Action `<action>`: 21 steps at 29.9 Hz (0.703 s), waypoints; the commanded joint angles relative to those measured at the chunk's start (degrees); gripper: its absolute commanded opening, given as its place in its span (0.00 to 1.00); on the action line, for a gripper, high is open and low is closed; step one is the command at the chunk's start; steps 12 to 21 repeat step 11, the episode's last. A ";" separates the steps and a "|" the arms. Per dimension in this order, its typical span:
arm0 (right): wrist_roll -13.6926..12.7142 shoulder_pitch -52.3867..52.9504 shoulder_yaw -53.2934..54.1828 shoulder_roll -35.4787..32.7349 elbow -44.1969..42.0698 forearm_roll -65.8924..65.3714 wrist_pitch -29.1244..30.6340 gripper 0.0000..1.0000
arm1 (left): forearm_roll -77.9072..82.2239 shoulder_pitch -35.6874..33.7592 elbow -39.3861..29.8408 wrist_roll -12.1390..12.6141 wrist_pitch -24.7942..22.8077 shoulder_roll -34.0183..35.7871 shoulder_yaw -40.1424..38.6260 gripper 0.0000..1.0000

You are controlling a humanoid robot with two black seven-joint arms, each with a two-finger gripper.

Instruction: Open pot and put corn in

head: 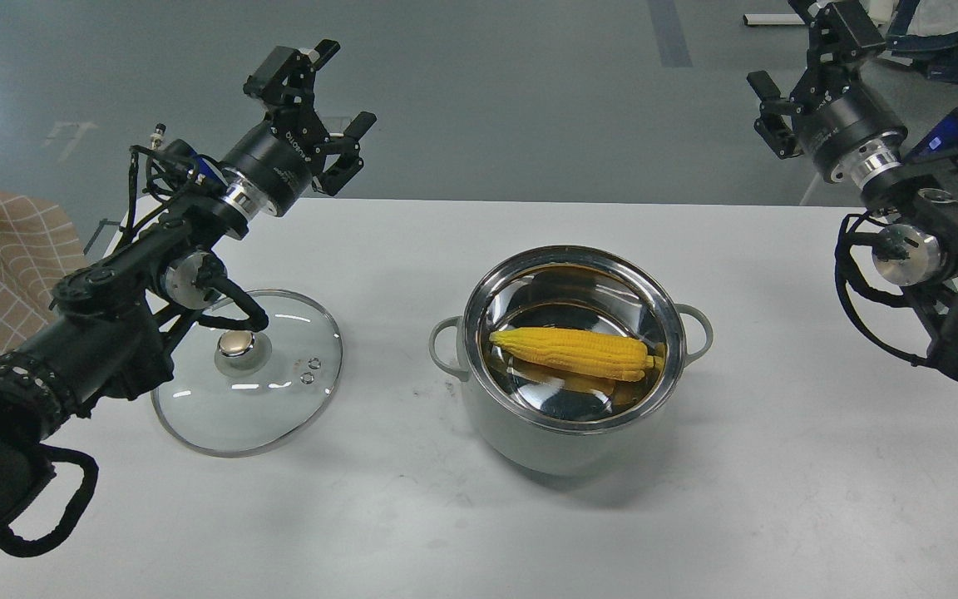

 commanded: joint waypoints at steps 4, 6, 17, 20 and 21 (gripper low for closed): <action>-0.01 -0.46 1.38 0.63 0.72 1.40 1.55 1.00 | -0.51 0.95 -0.75 0.00 -0.01 -0.33 -2.01 0.98; -0.01 -0.55 1.38 0.98 0.81 1.49 1.55 1.00 | -0.51 0.95 -0.93 0.00 -0.01 -0.33 -2.18 0.98; -0.01 -1.69 3.04 1.34 1.25 1.66 2.17 1.00 | -0.51 1.56 -4.96 0.00 -0.01 0.19 -2.18 0.98; -0.01 -1.69 3.04 1.34 1.25 1.66 2.17 1.00 | -0.51 1.56 -4.96 0.00 -0.01 0.19 -2.18 0.98; -0.01 -1.69 3.04 1.34 1.25 1.66 2.17 1.00 | -0.51 1.56 -4.96 0.00 -0.01 0.19 -2.18 0.98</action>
